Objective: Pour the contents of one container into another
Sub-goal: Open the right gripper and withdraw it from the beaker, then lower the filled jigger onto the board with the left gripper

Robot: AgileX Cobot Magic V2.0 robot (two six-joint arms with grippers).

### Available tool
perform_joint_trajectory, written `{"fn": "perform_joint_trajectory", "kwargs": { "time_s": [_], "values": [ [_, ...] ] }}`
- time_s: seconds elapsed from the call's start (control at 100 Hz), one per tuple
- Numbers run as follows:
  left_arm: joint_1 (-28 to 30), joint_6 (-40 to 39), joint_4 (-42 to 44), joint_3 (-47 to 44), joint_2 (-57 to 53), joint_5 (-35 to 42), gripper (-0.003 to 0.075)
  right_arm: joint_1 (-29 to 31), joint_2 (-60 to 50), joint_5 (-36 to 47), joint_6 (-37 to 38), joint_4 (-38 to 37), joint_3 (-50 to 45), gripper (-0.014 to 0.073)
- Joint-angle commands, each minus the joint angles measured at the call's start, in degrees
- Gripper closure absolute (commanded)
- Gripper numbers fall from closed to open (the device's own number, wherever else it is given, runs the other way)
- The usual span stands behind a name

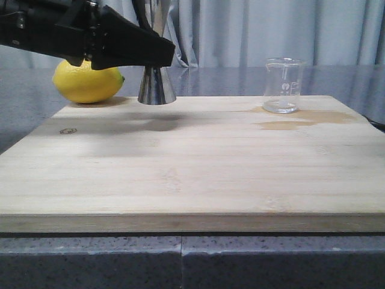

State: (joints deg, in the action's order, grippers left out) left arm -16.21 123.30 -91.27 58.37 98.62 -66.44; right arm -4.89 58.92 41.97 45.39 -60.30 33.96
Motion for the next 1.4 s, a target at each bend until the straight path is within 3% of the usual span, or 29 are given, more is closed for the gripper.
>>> {"fn": "perform_joint_trajectory", "kwargs": {
  "time_s": [0.0,1.39],
  "values": [
    [0.3,0.2,-3.7,1.5,-2.9,-6.2,0.0734,0.0,-1.2,2.0,0.1,1.9,1.5,0.0071],
    [0.3,5.1,-7.2,-3.0,-1.1,-6.2,0.0734,0.0,-1.2,1.9,0.7,1.8,1.5,0.0071]
  ]
}}
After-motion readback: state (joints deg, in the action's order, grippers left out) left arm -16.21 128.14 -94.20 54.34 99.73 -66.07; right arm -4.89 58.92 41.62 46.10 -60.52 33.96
